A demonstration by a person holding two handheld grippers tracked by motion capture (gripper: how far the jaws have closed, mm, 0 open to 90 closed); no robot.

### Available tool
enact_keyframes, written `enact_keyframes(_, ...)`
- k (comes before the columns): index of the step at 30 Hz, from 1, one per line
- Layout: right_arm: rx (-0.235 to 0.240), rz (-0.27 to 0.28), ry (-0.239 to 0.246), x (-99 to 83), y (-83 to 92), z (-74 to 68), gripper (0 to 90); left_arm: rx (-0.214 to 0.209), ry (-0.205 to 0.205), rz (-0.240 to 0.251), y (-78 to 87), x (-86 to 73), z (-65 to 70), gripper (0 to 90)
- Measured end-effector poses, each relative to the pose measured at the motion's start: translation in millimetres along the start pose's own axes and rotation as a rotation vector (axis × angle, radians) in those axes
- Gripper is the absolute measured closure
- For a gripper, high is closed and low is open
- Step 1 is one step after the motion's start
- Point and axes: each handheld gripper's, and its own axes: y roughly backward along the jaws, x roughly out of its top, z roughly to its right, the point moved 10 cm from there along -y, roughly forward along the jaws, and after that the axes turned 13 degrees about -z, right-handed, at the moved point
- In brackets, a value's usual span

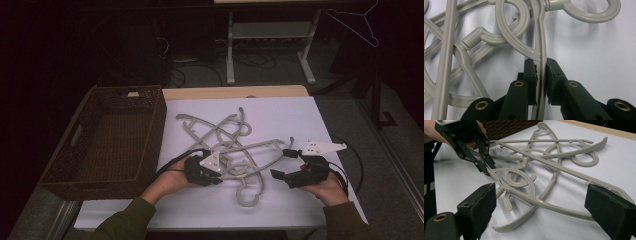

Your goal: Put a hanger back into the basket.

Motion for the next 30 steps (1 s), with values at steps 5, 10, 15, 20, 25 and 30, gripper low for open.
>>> enact_keyframes(5,-0.001,0.002,0.007,0.1,0.3,0.5,10.0,-0.002,0.01,-0.006,1.2,0.6,0.9,80.8)
enact_keyframes(10,-0.003,0.008,0.005,0.4,1.7,0.7,10.0,-0.014,0.032,0.007,8.3,3.3,2.8,81.2)
enact_keyframes(15,-0.012,0.021,0.002,1.5,4.7,1.0,10.0,-0.002,0.053,0.031,19.9,8.3,2.3,81.4)
enact_keyframes(20,-0.026,0.047,-0.004,2.1,11.0,1.4,10.0,0.023,0.081,0.044,36.5,10.8,-3.0,81.6)
enact_keyframes(25,-0.038,0.061,-0.024,-4.5,18.4,4.0,10.0,0.046,0.113,0.058,58.1,12.5,-12.9,81.6)
enact_keyframes(30,-0.044,0.063,-0.038,-8.9,20.7,7.8,10.0,0.063,0.143,0.058,82.3,15.4,-21.3,81.6)
